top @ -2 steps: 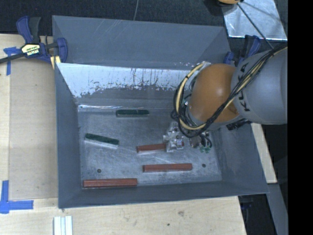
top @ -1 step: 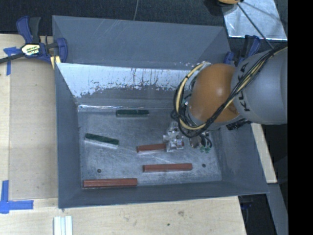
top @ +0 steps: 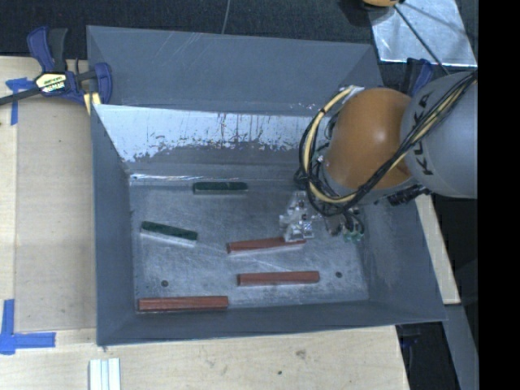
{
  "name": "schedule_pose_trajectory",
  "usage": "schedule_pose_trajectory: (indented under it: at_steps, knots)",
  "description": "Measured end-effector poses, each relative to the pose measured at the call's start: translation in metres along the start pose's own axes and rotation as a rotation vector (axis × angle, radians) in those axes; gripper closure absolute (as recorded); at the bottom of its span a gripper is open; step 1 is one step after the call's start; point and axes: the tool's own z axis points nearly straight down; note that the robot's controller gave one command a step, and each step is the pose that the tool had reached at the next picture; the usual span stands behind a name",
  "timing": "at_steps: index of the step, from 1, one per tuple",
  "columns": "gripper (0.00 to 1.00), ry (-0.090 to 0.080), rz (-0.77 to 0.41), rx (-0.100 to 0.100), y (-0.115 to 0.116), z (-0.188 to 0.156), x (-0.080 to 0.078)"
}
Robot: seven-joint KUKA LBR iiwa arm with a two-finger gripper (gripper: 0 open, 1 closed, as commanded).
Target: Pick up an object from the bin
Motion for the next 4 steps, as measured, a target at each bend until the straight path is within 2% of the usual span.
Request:
schedule_pose_trajectory:
  at_steps: [1,2,3,4]
  knots:
    - [1.00,-0.001,-0.003,0.001,-0.002,-0.015,-0.001]
    - [0.00,-0.023,-0.192,0.003,0.008,0.039,0.011]
    - [0.00,-0.026,-0.192,0.004,0.008,0.037,0.010]
    - [1.00,-0.030,-0.374,0.005,0.061,0.039,-0.033]
